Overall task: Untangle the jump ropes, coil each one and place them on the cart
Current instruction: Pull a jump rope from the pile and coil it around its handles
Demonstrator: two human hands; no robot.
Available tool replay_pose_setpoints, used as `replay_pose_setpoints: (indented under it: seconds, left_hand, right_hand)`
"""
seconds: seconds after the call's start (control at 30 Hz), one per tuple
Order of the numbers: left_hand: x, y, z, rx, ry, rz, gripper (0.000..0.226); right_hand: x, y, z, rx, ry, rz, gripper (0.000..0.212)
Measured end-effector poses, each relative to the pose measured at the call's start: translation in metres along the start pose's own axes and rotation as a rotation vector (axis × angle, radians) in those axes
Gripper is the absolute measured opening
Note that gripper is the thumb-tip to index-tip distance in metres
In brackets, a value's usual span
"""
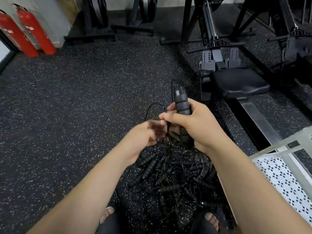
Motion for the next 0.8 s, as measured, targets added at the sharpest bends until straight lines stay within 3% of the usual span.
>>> replay_pose_setpoints:
  seconds: [0.1, 0.33, 0.47, 0.63, 0.8]
  left_hand:
    - [0.024, -0.003, -0.015, 0.004, 0.229, -0.189, 0.048]
    - [0.052, -0.003, -0.051, 0.063, 0.312, -0.244, 0.010]
    - [0.060, -0.003, -0.047, 0.131, 0.377, -0.207, 0.003]
    - [0.054, 0.000, -0.036, 0.234, 0.441, -0.139, 0.012]
    - [0.030, 0.003, -0.011, 0.224, 0.340, 0.018, 0.015]
  right_hand:
    - [-0.002, -0.004, -0.007, -0.028, 0.128, 0.021, 0.026]
    - [-0.012, -0.011, -0.018, -0.070, 0.357, 0.079, 0.027]
    - [-0.010, -0.012, -0.018, -0.069, 0.368, 0.066, 0.027]
    - [-0.015, -0.005, -0.015, -0.062, 0.420, 0.048, 0.028]
    - [-0.028, 0.014, 0.008, -0.001, 0.194, 0.153, 0.029]
Point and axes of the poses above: each hand's wrist, its own y-axis towards the middle knuckle, its own x-axis out of the palm, z = x × y, the point moved 4 cm from there along y, towards the middle knuckle, and after that the axes turned 12 degrees about x, right-handed, at the moved point
